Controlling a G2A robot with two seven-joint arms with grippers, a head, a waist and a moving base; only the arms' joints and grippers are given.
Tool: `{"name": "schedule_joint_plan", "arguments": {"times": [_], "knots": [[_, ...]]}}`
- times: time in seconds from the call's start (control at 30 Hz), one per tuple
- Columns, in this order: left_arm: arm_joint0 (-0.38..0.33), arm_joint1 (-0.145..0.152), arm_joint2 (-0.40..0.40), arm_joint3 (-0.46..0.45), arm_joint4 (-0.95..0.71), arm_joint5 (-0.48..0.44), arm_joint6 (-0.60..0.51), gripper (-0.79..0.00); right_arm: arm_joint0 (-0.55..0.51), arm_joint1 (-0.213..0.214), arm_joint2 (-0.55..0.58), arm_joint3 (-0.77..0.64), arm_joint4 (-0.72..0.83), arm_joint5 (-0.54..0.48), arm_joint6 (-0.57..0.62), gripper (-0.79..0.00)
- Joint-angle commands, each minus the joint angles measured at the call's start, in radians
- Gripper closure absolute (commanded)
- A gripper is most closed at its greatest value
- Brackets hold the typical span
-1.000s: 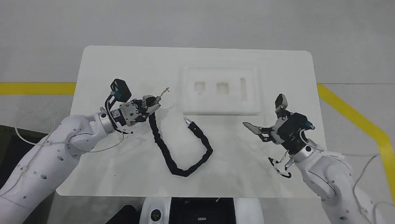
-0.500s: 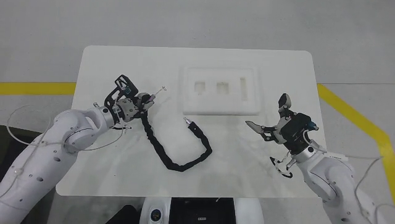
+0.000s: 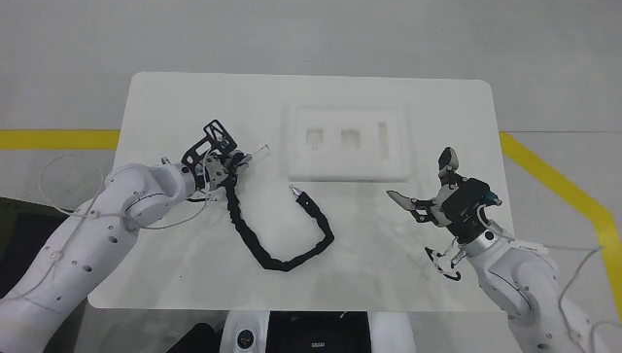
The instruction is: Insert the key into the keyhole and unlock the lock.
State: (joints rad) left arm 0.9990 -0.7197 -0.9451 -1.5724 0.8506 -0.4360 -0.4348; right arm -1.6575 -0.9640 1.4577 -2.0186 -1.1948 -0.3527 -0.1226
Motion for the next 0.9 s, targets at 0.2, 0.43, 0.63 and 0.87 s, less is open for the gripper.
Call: {"name": "schedule_joint_plan", "arguments": {"times": [0.2, 0.43, 0.63, 0.87], "knots": [[0.005, -0.017, -0.008, 0.032, -0.014, -0.030, 0.095, -0.785, 0.000, 0.000, 0.000, 0.000, 0.000, 0.000, 0.000, -0.785], [0.084, -0.001, -0.113, -0.027, -0.012, -0.064, 0.274, -0.785, 0.000, 0.000, 0.000, 0.000, 0.000, 0.000, 0.000, -0.785], [0.214, 0.015, -0.245, -0.073, 0.103, -0.002, 0.621, -0.785, 0.000, 0.000, 0.000, 0.000, 0.000, 0.000, 0.000, -0.785], [0.344, 0.019, -0.371, -0.029, 0.131, 0.066, 0.911, -0.785, 0.000, 0.000, 0.000, 0.000, 0.000, 0.000, 0.000, -0.785]]}}
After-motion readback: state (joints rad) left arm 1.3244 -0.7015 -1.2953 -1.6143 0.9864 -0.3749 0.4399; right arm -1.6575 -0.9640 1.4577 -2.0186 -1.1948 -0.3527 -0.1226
